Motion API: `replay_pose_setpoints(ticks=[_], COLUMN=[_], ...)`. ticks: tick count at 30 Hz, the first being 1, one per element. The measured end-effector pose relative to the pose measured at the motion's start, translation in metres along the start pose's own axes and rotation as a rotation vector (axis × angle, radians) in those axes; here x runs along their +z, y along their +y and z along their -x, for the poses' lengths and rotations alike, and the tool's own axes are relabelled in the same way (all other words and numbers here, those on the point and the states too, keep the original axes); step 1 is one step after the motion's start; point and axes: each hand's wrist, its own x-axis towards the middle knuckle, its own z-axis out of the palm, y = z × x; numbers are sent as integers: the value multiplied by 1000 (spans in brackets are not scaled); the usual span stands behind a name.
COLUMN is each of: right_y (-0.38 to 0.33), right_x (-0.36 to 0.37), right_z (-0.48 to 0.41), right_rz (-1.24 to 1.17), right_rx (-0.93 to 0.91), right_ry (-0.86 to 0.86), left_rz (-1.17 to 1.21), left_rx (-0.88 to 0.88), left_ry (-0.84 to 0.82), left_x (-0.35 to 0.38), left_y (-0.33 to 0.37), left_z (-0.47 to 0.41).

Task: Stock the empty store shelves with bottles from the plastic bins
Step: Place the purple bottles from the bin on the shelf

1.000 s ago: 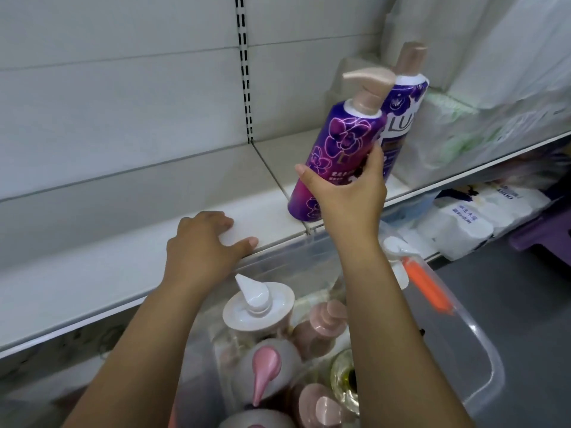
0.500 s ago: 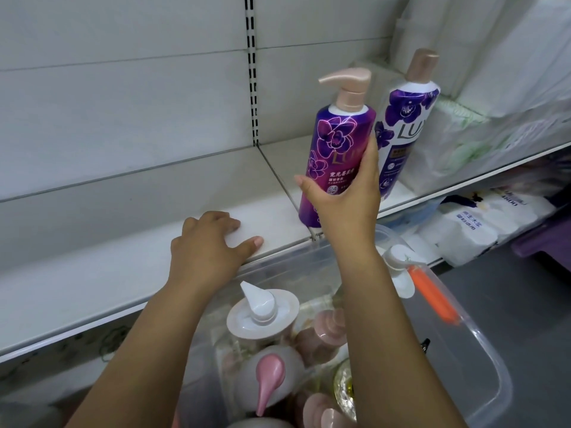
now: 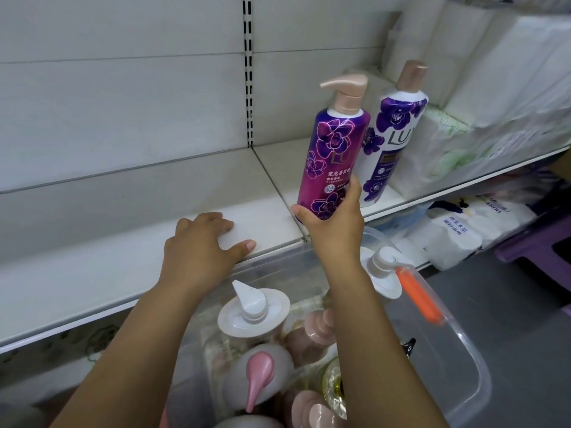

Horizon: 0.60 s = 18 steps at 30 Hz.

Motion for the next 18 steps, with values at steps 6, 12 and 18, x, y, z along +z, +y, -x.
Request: replay_pose_setpoints(ticks=[6,12,18], right_y=[-1,1,1], right_x=[5,-1,-36], right_z=[2,2,17], right_rz=[-20,45,-20], right_rx=[32,9,59], right_ry=[13,-31,-203], left_rz=[188,190,216], left_rx=[-23,-2,-3], left_ry=[-6,7,24], left_x=[2,-1,-6], left_y=[-4,-6,-4], left_z=[5,14,28])
